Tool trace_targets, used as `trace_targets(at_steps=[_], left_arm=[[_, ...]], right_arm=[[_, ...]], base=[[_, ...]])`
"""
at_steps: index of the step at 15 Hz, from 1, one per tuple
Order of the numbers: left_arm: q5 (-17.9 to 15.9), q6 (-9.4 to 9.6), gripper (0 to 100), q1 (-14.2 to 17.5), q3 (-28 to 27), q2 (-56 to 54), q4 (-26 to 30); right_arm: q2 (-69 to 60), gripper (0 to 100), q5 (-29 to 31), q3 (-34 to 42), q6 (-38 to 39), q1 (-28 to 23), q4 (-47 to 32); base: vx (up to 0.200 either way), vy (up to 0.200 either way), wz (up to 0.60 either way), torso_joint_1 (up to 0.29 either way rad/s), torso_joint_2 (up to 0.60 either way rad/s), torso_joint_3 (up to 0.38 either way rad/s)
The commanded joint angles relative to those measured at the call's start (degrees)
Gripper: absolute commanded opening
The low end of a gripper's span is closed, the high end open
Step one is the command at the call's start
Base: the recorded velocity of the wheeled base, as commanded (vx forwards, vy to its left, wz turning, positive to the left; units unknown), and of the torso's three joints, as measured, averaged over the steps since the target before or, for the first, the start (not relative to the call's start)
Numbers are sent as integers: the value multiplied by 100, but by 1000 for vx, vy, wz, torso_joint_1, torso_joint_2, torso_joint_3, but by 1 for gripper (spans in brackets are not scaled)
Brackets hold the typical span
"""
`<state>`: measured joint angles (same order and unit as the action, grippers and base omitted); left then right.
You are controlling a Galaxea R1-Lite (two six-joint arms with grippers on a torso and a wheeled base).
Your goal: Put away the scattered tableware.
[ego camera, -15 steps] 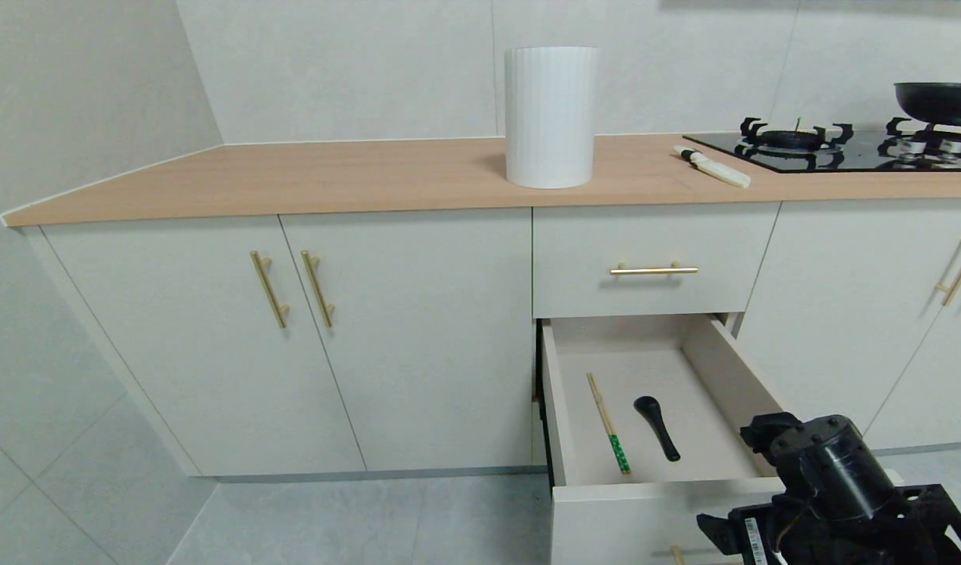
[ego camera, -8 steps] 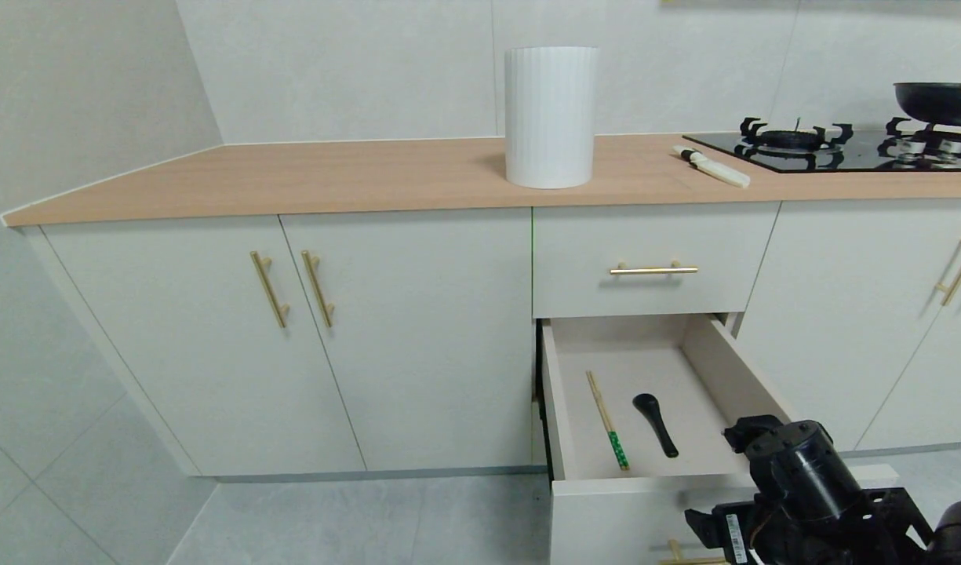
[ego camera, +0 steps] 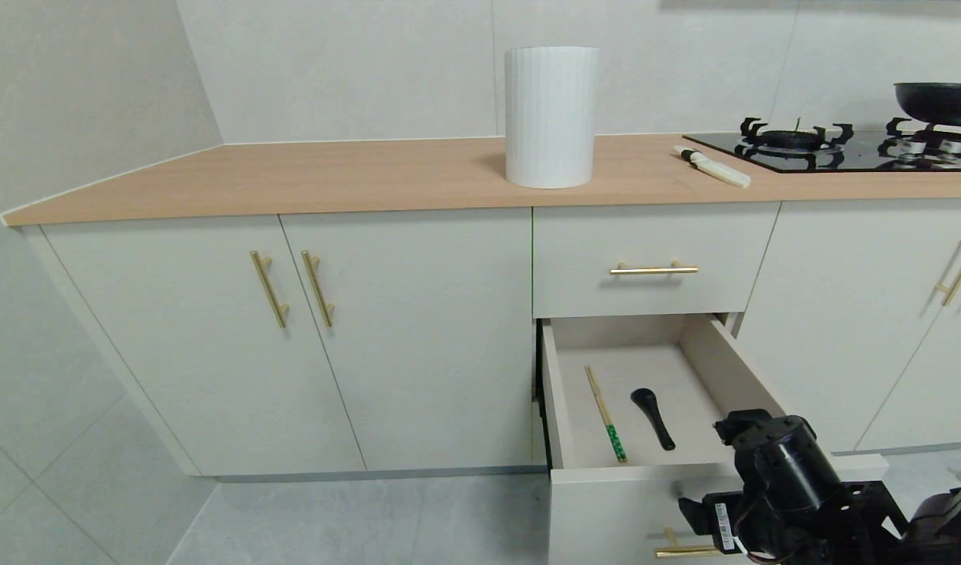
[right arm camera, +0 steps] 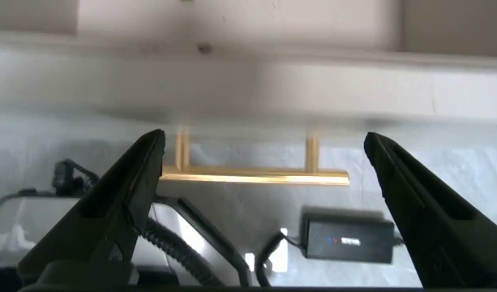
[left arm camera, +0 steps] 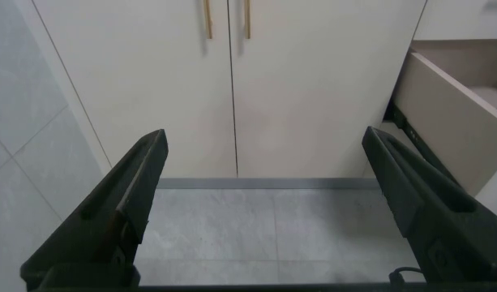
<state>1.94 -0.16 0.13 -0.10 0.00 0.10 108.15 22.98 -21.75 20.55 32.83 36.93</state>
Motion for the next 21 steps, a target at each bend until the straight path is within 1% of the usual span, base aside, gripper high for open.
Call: trace_targets(at_steps=[1, 3, 10, 14, 16, 18, 19, 21], left_arm=[[0, -2, 100, 4, 1, 9, -1], [0, -2, 100, 4, 1, 9, -1], [0, -2, 100, 4, 1, 9, -1], [0, -2, 100, 4, 1, 9, -1], [0, -2, 100, -5, 1, 9, -1], [0, -2, 100, 4, 1, 9, -1], [0, -2, 100, -5, 1, 9, -1], [0, -2, 100, 4, 1, 9, -1]], right_arm=[[39, 100, -13, -216, -43, -75, 16], [144, 100, -30, -392, -60, -145, 16], [681, 100, -109, -1183, -456, -629, 16], [1059, 100, -356, -1736, -684, -1015, 16], [1182, 100, -417, -1982, -711, -1094, 16], [1454, 100, -733, -2448, -1036, -1349, 16], [1507, 100, -760, -2545, -1062, -1393, 16], [1762, 100, -813, -2967, -1080, -1499, 8]], base=[[0, 0, 0, 0, 0, 0], [0, 0, 0, 0, 0, 0], [0, 0, 0, 0, 0, 0], [0, 0, 0, 0, 0, 0], [0, 0, 0, 0, 0, 0], [0, 0, 0, 0, 0, 0], [0, 0, 0, 0, 0, 0], [0, 0, 0, 0, 0, 0]])
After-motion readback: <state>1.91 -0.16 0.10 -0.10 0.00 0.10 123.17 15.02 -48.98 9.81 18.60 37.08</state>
